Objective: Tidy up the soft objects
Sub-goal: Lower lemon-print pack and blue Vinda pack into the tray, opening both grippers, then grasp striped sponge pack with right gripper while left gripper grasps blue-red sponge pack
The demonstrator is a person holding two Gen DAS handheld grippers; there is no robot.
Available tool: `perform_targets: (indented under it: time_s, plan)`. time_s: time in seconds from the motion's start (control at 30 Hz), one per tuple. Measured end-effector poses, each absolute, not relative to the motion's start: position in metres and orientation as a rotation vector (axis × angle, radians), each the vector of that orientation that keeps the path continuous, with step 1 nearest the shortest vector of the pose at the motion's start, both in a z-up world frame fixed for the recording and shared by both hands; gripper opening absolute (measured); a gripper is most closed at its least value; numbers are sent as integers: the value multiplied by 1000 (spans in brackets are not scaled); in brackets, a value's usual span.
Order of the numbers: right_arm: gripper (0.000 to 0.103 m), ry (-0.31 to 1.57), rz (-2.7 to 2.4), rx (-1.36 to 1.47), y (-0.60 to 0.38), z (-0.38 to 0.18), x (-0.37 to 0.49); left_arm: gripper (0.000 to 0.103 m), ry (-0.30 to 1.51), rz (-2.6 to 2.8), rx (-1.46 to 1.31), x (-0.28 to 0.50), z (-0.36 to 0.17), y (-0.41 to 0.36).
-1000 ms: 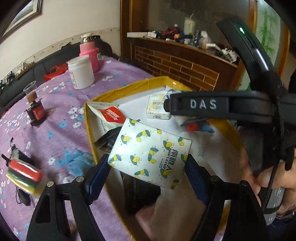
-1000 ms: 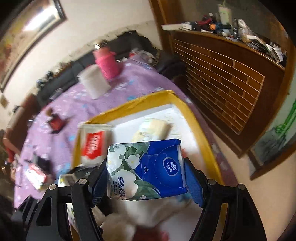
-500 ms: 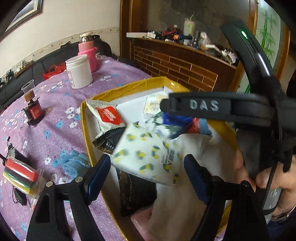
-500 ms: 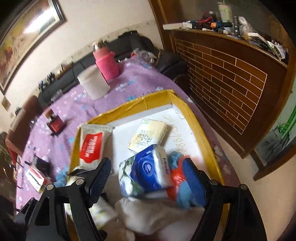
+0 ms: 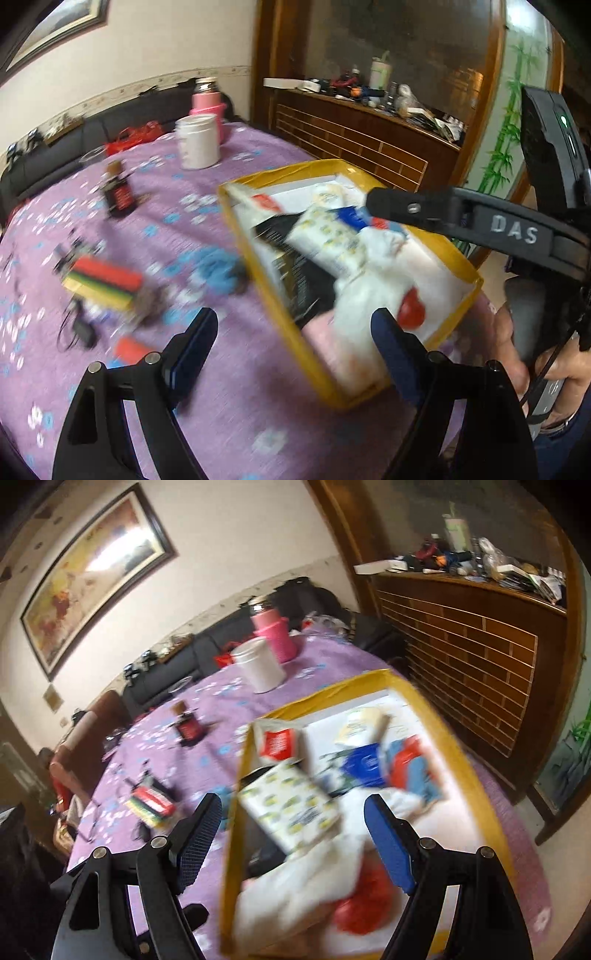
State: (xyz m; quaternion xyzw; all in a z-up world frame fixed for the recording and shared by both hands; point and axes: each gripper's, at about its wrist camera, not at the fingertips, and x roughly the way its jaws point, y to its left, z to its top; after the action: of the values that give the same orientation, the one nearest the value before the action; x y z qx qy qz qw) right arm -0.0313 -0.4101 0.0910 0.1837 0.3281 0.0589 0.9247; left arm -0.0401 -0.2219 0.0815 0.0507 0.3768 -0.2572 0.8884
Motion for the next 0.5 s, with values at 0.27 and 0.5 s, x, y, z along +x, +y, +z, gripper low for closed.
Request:
perform_targets:
  time_s: [0.27,0.5]
  plan:
    - [85,776,276,280,-334,75,-18,85,804,-337,4,-48,58,-110]
    - [85,837,340,142,-271,79,21,85,826,-116,-131,-22,30,-40]
